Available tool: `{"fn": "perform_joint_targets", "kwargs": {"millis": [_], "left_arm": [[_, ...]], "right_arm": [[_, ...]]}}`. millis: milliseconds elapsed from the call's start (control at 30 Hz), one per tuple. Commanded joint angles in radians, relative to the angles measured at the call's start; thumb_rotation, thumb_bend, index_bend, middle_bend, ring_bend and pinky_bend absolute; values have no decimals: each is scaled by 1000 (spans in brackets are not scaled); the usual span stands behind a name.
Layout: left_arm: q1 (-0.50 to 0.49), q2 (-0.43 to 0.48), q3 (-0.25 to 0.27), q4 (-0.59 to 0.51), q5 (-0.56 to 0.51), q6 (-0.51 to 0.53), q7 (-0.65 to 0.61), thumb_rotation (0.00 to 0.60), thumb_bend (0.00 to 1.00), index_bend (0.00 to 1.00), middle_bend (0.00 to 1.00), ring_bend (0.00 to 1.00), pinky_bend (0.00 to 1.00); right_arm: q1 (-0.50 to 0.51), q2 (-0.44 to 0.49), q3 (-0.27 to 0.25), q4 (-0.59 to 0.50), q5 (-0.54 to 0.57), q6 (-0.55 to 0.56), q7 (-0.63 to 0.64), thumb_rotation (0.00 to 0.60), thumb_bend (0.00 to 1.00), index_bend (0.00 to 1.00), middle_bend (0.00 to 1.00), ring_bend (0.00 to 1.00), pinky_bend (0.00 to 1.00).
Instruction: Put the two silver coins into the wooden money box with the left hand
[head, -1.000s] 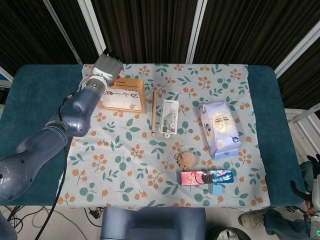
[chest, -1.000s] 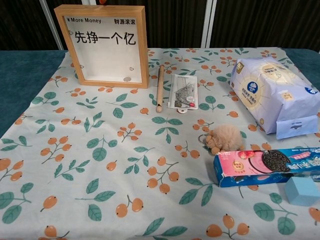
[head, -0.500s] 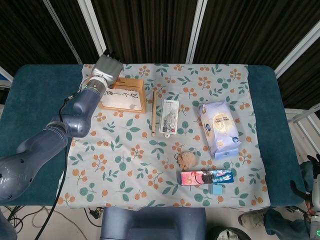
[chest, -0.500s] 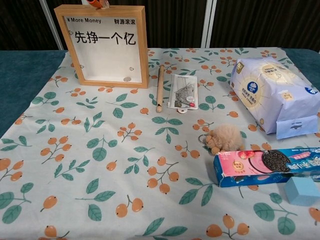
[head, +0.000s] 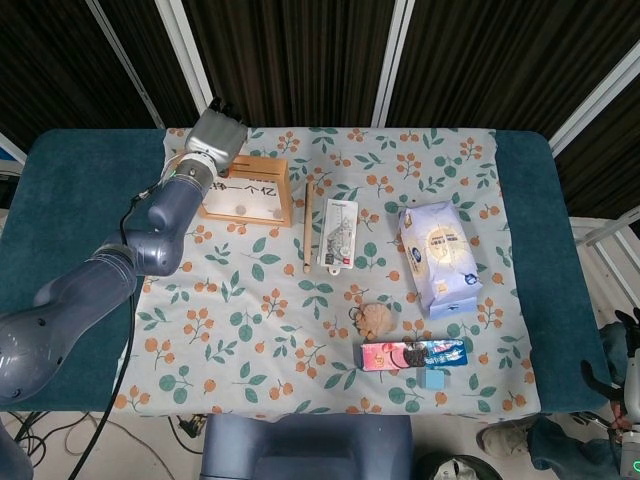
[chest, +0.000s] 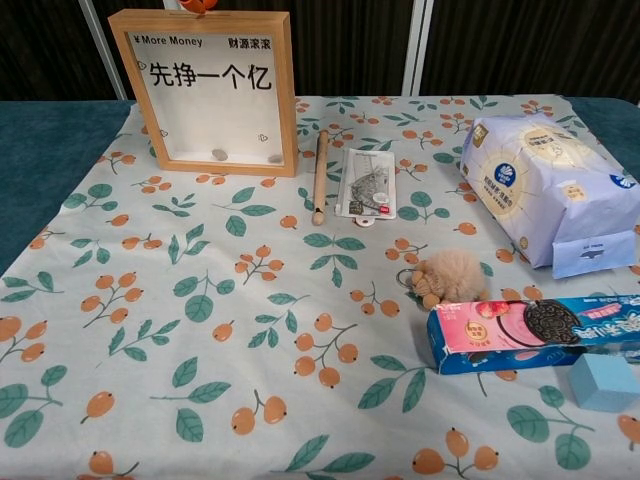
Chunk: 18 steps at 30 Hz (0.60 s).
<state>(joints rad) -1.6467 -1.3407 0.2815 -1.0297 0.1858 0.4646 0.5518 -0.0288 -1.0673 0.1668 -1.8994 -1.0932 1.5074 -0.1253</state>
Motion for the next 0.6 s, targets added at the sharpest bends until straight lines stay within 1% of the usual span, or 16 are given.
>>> {"fn": "perform_joint_targets", "kwargs": {"millis": [33, 133, 200, 333, 467, 533, 600], "left_arm": [[-1, 18, -19, -18, 10, 16, -11, 600, 333, 507, 165, 0, 0], [4, 73, -55, -77, 41, 65, -38, 600, 333, 506, 164, 0, 0], [15, 123, -79, -137, 73, 111, -60, 600, 333, 499, 163, 0, 0], [71, 234, -127, -285, 166, 249, -128, 600, 333, 459, 159, 0, 0], [177, 340, -155, -466, 299, 429, -219, 600, 333, 410, 154, 0, 0], [241, 380, -156, -552, 365, 517, -263, 600, 333, 393, 150, 0, 0], [314, 413, -146, -632, 438, 606, -306, 600, 333, 377, 146, 0, 0]], "right_arm": [[0, 0, 1, 0, 1, 0, 0, 600, 369, 155, 46, 4, 0], [1, -1, 2, 2, 1, 0, 0, 600, 369, 155, 46, 4, 0], [1, -1, 2, 3, 0, 1, 1, 600, 369, 155, 46, 4, 0], [1, -1, 2, 4, -2, 1, -1, 600, 369, 155, 46, 4, 0], [3, 0, -1, 9, -16, 3, -4, 600, 369, 155, 46, 4, 0], [5, 0, -5, 15, -31, 4, -7, 600, 369, 155, 46, 4, 0], [7, 2, -11, 21, -52, 3, -6, 600, 369, 155, 46, 4, 0]]}}
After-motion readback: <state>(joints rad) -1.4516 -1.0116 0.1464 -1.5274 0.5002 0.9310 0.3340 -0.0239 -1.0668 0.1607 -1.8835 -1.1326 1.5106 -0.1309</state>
